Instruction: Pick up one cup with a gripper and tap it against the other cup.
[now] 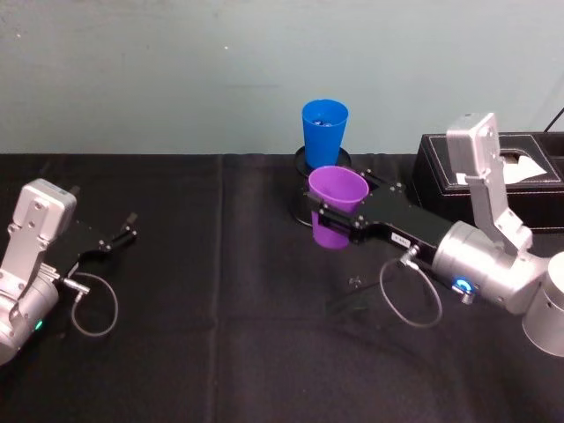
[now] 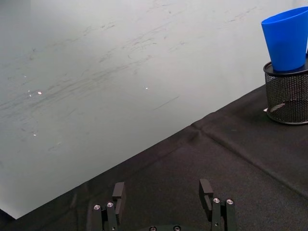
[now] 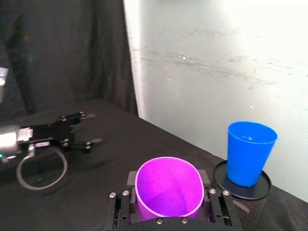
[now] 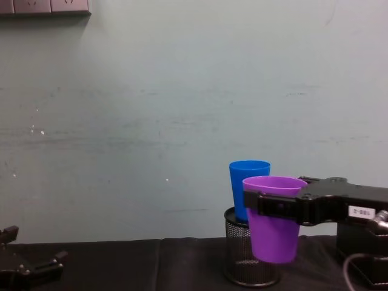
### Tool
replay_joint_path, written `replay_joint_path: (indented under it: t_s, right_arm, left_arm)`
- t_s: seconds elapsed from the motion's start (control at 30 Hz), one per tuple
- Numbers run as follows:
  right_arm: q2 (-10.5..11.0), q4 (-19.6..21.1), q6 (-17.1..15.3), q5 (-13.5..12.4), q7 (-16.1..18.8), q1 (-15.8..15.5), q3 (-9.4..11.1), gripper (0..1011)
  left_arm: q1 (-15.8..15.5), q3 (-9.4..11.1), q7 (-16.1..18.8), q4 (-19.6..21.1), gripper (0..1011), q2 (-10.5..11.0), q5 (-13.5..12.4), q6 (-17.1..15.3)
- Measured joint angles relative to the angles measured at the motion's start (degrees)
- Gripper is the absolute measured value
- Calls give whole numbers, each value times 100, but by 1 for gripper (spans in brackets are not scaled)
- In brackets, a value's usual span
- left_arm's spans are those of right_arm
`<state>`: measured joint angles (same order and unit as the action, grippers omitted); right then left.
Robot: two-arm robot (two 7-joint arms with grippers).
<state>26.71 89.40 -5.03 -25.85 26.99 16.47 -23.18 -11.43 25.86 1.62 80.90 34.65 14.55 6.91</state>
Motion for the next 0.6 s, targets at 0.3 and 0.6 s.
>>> replay_joint_path:
  t_s: [0.3,0.6]
  right_arm:
    - [-403,-724,72,-16,-107,507,-56,734]
    - [-644,-1383,183,124,-120,947,-114,735]
  left_arm:
    - [0,0,0,0,1000,0,0,0]
    - [0,0,0,0,1000,0,0,0]
